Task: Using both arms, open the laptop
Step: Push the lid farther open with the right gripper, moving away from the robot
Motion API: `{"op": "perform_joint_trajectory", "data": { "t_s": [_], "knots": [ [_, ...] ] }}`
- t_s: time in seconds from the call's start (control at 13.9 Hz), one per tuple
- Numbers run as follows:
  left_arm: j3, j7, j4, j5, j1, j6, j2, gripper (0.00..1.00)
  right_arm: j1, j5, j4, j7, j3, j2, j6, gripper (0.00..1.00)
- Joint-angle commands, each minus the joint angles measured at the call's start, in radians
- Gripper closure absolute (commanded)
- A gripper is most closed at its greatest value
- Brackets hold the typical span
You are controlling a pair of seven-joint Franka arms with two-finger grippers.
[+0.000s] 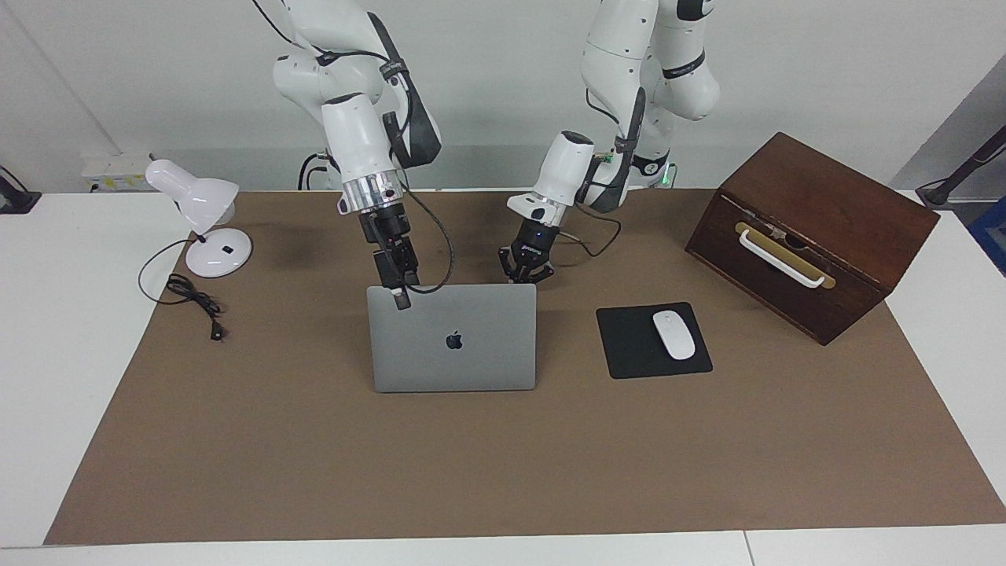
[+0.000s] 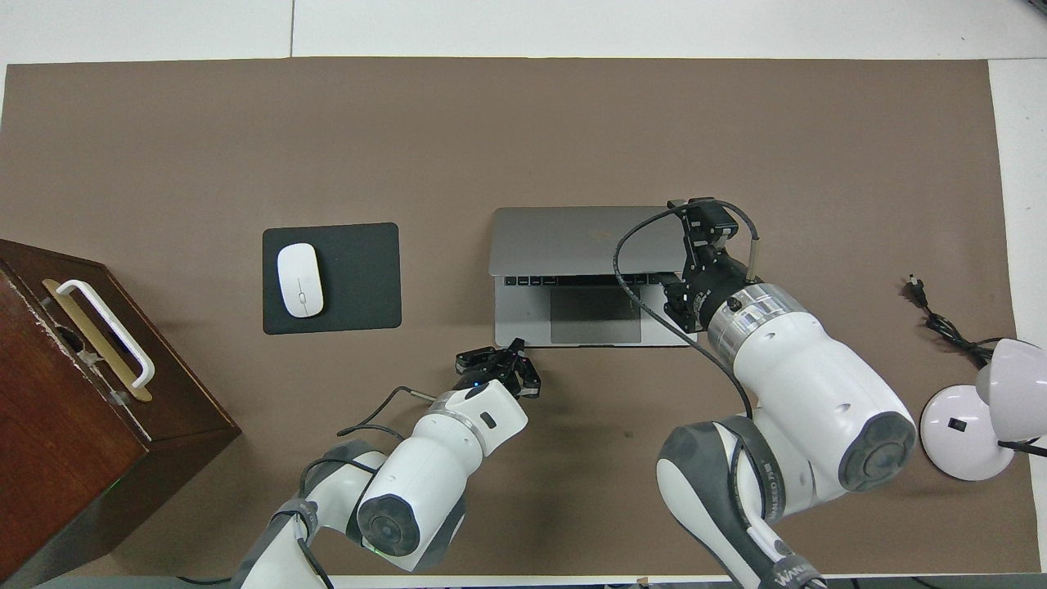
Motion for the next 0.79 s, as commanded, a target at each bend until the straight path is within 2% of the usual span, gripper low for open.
{"op": "perform_joint_trajectory", "data": {
  "t_s": [0.0, 0.72],
  "knots": [
    [-0.003, 0.007, 0.035, -0.016, 0.024, 0.015, 0.078, 1.0, -0.033, -0.013, 0.048, -0.034, 0.007, -0.007, -0.048, 0.02],
    [-0.003, 0.007, 0.035, -0.015, 0.024, 0.015, 0.089, 1.0, -0.102, -0.036, 0.133, -0.118, 0.006, 0.025, -0.108, 0.02]
  ]
}}
